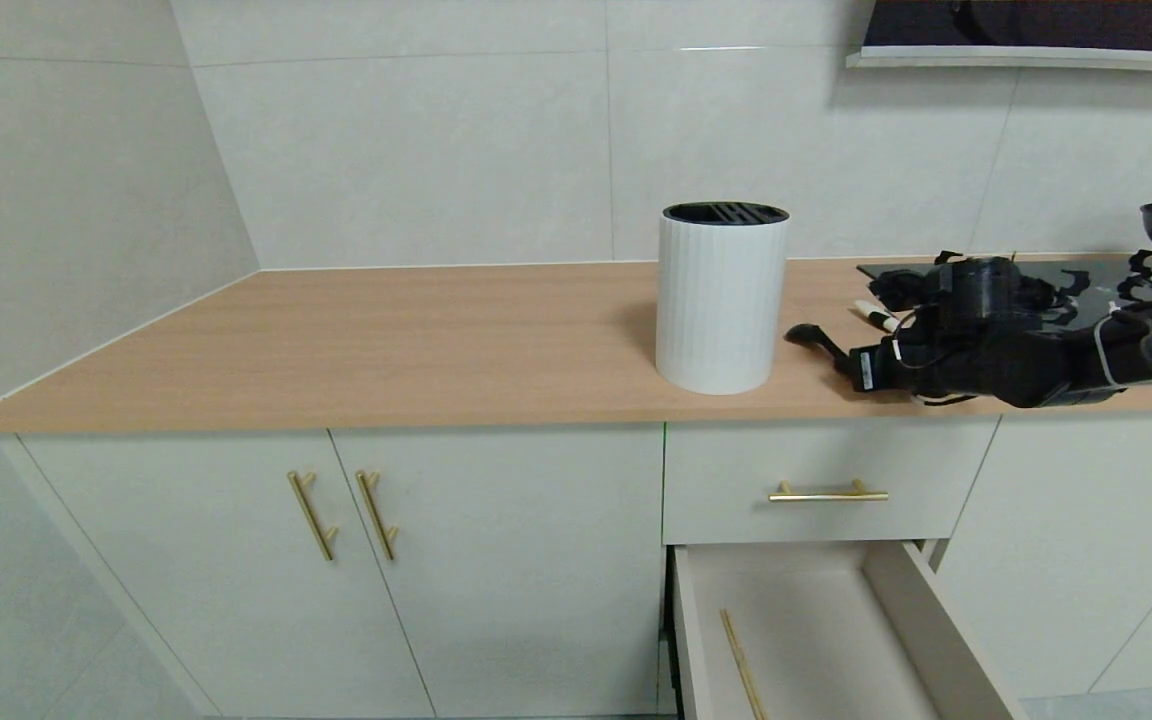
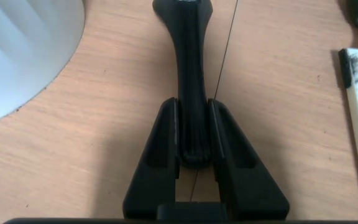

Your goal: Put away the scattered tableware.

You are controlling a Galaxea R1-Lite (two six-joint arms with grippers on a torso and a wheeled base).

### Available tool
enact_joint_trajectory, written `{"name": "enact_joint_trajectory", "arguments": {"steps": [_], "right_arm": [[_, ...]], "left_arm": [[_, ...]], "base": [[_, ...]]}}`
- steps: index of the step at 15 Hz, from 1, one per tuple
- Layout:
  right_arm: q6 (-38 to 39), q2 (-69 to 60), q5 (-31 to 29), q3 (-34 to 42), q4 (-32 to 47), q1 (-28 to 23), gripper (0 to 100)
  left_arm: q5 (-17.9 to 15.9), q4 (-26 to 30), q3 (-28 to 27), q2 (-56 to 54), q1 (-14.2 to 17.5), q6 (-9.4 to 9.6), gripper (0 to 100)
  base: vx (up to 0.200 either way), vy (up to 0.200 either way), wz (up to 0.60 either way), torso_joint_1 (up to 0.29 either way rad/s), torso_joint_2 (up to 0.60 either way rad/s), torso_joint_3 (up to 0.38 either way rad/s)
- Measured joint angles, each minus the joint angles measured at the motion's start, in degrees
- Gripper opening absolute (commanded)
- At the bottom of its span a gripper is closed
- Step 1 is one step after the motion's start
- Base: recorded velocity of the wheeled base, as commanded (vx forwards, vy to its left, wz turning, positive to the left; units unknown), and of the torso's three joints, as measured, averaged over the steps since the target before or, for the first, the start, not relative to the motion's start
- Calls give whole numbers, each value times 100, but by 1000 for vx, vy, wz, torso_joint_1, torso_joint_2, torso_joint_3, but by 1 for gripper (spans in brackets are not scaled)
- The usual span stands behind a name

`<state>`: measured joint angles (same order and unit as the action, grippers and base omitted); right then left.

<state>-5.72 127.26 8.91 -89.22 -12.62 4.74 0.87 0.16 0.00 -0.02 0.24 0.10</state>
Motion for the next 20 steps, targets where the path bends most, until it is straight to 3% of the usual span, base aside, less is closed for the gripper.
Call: {"name": "enact_joint_trajectory", "arguments": {"steps": [5,12,20], "right_arm": [[494,-890,-429,279,638,169,0],[1392,-3460,-1147,1660,2851,816,0],[1441,-4841,-1126,3495,2898,1002,0]], "left_arm": [[0,0,0,0,-2,0,100],[0,0,0,0,0,0,100],[0,0,0,0,0,0,100]], "base": [[0,0,0,0,0,0],[0,0,0,0,0,0],[0,0,0,0,0,0]]}}
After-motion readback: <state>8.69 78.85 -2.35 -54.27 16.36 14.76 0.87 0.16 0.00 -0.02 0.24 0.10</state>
